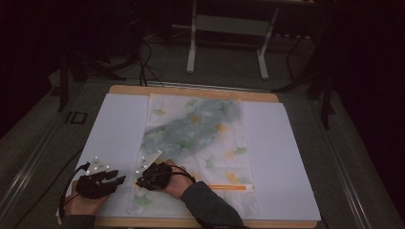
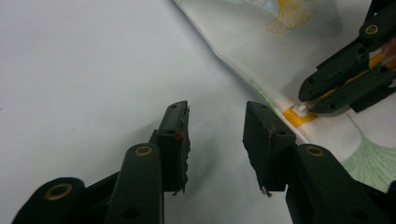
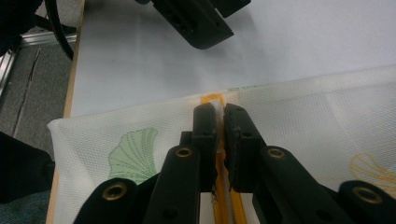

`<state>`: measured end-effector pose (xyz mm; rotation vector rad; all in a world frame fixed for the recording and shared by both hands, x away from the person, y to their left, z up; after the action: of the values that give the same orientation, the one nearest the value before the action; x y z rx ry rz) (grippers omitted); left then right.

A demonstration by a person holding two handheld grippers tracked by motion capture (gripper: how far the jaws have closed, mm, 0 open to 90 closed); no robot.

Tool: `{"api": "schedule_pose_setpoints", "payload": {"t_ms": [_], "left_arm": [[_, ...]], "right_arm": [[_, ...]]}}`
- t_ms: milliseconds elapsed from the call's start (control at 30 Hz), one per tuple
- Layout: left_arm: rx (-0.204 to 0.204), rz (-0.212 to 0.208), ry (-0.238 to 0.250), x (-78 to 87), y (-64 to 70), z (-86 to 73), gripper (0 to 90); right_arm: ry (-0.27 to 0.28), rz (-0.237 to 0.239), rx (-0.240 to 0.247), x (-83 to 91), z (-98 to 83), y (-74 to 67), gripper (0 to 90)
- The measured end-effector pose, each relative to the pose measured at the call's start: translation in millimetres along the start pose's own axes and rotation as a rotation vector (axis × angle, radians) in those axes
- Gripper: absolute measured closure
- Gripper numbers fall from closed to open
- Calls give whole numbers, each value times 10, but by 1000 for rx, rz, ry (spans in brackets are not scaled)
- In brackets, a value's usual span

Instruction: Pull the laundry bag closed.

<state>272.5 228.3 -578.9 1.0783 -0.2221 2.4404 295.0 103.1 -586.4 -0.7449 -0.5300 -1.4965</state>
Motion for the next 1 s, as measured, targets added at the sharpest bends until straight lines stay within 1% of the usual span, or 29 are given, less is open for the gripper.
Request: {"api": "schedule_pose_setpoints", "payload": {"t_ms": [67,100,133,167,200,300,333,400,467,533,600,700,733,833,867,967,1000], "left_arm": [[-1,-2,-5,-1,8,-2,604],[-3,-6,-8,0,17,-2,604],[-3,-18,-12,9,47,3,604],[-3,-18,-12,9,47,3,605],[2,-32,-18,16,78,8,605],[11,-37,-29,11,103,4,622],[18,-60,-32,3,147,1,626],[17,-66,-36,5,156,1,629],[25,-77,-38,11,187,7,630],[32,-96,-41,25,235,12,631],[29,-98,-43,27,240,11,631],[40,-125,-47,24,285,5,631],[43,-146,-48,15,319,4,630],[42,-153,-57,1,341,1,624],[42,-167,-62,-14,359,-3,621],[45,-177,-70,-32,374,-6,621],[42,-187,-78,-48,384,-9,622]], "right_arm": [[1,-2,-2,8,0,-2,836],[1,-2,-2,8,0,-2,836],[2,-3,-3,15,-1,-4,837],[2,-3,-3,15,-1,-4,837],[2,-5,-1,19,-5,-5,837],[3,-4,-4,20,-7,-8,836],[3,-4,-2,21,-6,-8,836],[3,-4,-1,22,-6,-9,837],[3,-5,-1,22,-6,-10,837],[3,-5,-1,21,-4,-12,837],[3,-7,0,20,-2,-12,836],[3,-10,3,20,2,-14,837],[4,-11,4,22,5,-15,837],[5,-12,7,30,6,-15,836],[7,-13,12,36,8,-13,837],[8,-13,11,45,11,-15,837],[12,-15,10,59,16,-14,837]]}}
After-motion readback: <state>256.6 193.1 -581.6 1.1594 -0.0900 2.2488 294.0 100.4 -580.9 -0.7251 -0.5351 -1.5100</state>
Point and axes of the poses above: each handheld gripper's, and its own axes: x roughly backward along the jaws, z roughly out of its top, y roughly to its right, the point moved 8 cm from there along -x, roughly forward along the jaws, and after that the axes turned 3 degrees about z, right-handed, at the moved point
